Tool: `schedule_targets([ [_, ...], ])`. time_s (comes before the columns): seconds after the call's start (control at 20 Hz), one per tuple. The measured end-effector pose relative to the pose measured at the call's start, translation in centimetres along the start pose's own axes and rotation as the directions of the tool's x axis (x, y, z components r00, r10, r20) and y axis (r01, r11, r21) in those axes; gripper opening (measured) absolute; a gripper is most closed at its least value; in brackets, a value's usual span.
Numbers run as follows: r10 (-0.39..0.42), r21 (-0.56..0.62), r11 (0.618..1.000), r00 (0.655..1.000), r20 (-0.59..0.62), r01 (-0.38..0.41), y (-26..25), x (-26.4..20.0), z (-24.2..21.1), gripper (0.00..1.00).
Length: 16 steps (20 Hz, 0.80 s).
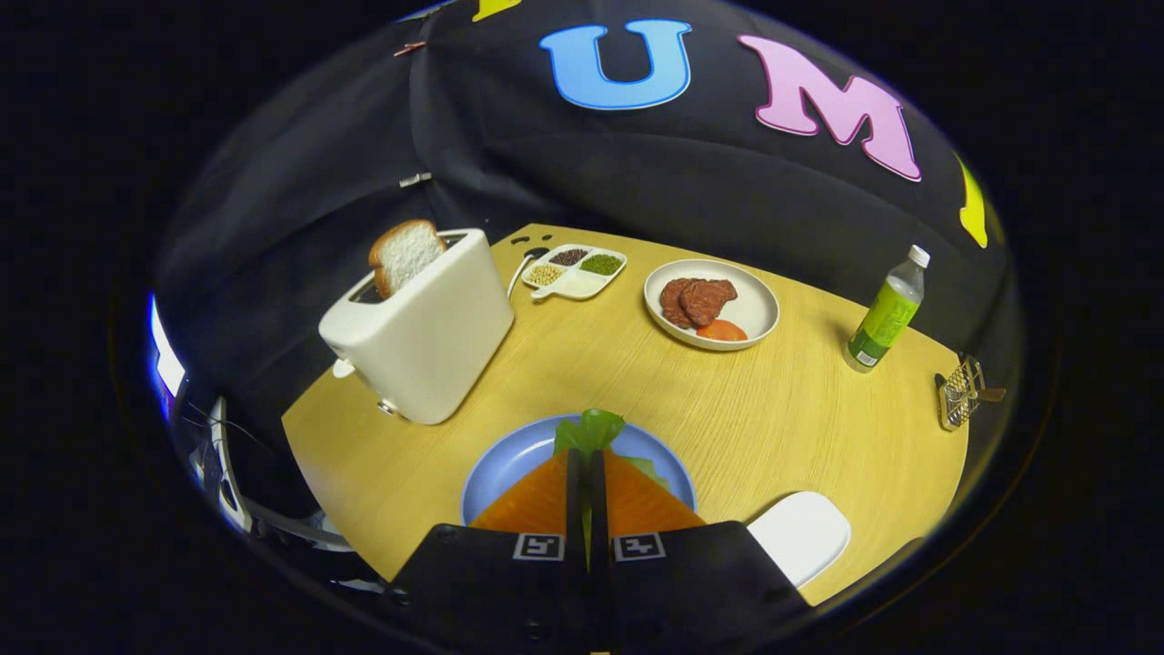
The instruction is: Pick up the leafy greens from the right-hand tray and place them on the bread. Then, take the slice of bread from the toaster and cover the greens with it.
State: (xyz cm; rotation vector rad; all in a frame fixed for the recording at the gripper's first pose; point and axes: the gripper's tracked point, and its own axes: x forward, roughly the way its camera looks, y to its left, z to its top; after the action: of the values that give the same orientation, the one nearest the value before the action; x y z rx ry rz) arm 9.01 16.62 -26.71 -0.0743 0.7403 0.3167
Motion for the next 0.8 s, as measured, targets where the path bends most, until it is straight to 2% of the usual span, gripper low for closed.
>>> schedule_targets([
  [0.4,-0.026,0.006,1.0,0.993,-0.117,0.027,2.9,4.5,-4.0,0.06],
  [0.45,-0.017,0.019,1.0,0.993,-0.116,0.02,3.4,4.6,-4.0,0.1],
  [0.6,-0.025,0.033,0.999,0.993,-0.118,0.029,3.8,4.9,-3.8,0.1],
  [0.7,-0.025,0.04,0.999,0.994,-0.106,0.03,3.9,4.7,-3.2,0.14],
  [0.8,-0.033,0.042,0.998,0.996,-0.083,0.036,3.8,4.0,-2.5,0.24],
])
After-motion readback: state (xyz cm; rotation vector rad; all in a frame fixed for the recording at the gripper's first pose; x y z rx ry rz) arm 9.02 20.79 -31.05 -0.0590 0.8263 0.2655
